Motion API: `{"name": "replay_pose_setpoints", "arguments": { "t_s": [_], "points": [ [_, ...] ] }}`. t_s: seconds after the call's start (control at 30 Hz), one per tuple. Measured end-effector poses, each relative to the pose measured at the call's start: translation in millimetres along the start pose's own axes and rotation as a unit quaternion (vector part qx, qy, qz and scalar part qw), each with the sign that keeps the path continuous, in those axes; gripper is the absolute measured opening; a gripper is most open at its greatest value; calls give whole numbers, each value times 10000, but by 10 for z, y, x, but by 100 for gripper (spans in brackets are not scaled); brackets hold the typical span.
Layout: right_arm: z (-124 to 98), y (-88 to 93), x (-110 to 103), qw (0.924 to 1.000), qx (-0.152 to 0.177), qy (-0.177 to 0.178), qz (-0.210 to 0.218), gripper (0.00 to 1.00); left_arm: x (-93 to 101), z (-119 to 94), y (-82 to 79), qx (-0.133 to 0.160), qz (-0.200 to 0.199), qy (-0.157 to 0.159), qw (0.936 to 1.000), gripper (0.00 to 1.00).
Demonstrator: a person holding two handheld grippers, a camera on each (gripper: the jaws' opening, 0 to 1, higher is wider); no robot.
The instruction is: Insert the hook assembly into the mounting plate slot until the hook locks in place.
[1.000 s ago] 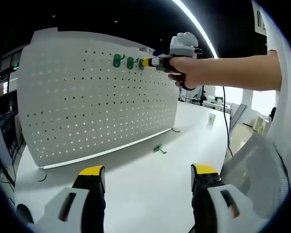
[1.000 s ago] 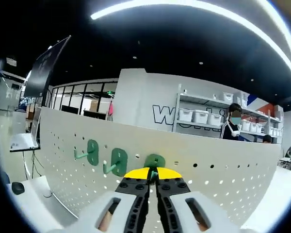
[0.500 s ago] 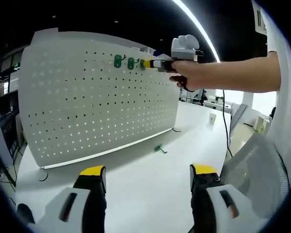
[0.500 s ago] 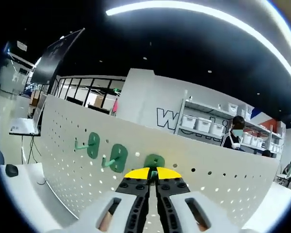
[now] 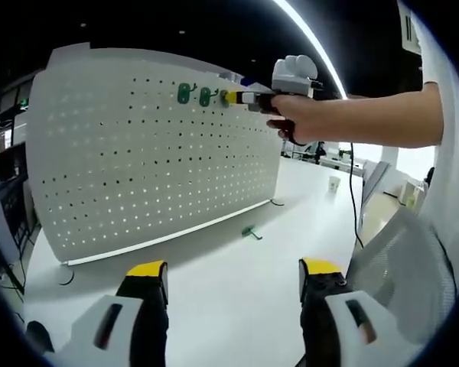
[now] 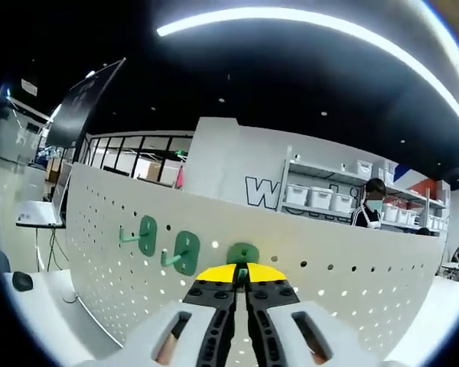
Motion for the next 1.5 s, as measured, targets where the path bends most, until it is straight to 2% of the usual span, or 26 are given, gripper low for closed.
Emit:
{"name": "replay_pose_setpoints", "arguments": {
  "t_s": [0.37,0.43,0.57,0.87,1.0,1.1,1.2,1.3,1.5],
  "points": [
    [31,-2,-4,9999,137,83,48,1,14,-1,18,-61,-2,19,10000,71],
    [42,17,0,9991,288,177,237,1,18,3,22,-71,-5,27,10000,71],
    [57,21,0,9984,226,332,407,1,13,11,14,-68,-19,24,10000,71],
    [49,36,-7,9981,225,260,508,3,28,28,36,-92,-17,61,9999,71],
    [32,50,-19,9978,175,132,625,5,19,15,27,-77,-26,41,10000,71],
    [40,90,-67,9982,72,-166,564,9,11,11,30,-79,-28,31,10000,71],
    [14,74,-149,9969,178,-579,498,18,13,16,33,-81,-28,31,10000,71],
    [-26,112,-201,9956,97,-922,131,27,18,22,34,-92,-17,37,9999,71],
    [-86,112,-206,9911,190,-1294,264,44,21,23,43,-92,-42,50,9999,71]
  ]
}}
Point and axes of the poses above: the point that each gripper's makers call its tool centre point, and the gripper's own axes: z roughly forward along the fingers, x roughly to its right, y roughly out of its underside, the point moved 1 cm from there along -z, roughly backward along the fingers
